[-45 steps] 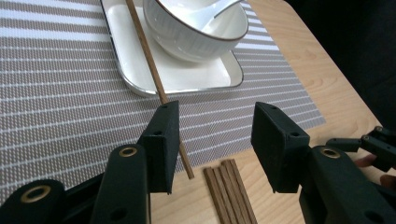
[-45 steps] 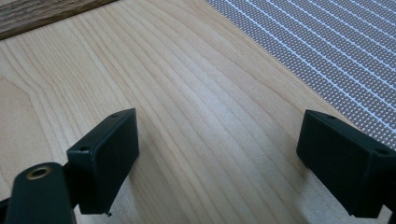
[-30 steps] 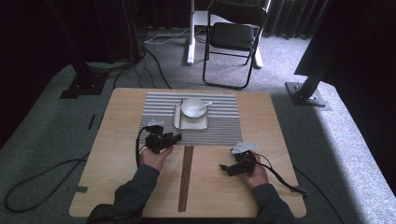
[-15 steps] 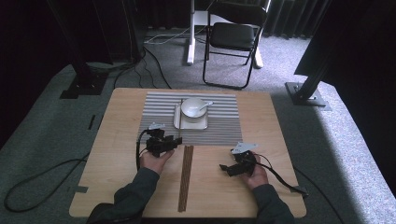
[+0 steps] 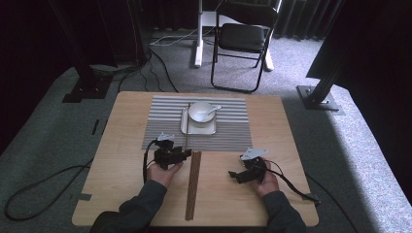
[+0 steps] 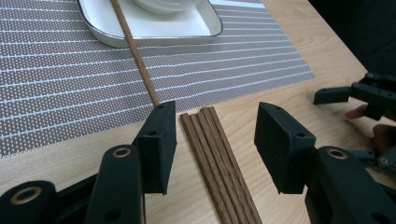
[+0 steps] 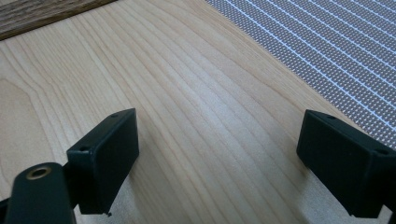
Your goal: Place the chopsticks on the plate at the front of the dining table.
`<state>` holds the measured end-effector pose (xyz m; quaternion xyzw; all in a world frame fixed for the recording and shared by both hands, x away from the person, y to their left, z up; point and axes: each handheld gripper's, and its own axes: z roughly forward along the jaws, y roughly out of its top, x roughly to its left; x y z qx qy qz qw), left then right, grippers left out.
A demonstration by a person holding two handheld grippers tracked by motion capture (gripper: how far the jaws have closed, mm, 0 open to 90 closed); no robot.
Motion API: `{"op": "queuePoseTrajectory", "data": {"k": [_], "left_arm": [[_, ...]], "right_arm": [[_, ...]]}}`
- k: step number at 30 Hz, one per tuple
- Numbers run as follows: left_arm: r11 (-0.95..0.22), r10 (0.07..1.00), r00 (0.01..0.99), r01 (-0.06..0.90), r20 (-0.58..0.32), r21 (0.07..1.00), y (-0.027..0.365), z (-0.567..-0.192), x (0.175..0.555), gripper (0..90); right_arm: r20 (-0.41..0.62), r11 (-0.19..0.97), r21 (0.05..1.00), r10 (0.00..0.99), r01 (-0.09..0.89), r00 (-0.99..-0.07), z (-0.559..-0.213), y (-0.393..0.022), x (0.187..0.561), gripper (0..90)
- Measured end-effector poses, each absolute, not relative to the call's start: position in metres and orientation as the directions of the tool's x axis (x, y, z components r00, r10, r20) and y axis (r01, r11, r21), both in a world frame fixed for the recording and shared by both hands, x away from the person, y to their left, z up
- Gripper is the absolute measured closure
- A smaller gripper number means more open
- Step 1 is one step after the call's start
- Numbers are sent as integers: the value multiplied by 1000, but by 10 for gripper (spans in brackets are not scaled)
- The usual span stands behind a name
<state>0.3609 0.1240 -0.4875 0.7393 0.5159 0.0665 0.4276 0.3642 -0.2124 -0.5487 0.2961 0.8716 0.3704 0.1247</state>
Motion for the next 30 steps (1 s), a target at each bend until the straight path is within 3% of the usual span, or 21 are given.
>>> {"op": "queuePoseTrajectory", "data": {"k": [30], "left_arm": [[-187,837,486,687,-253,702,117,-512,327,481]], "right_arm": [[1,553,720,604,420,-797,-549,-213,365,122]]}}
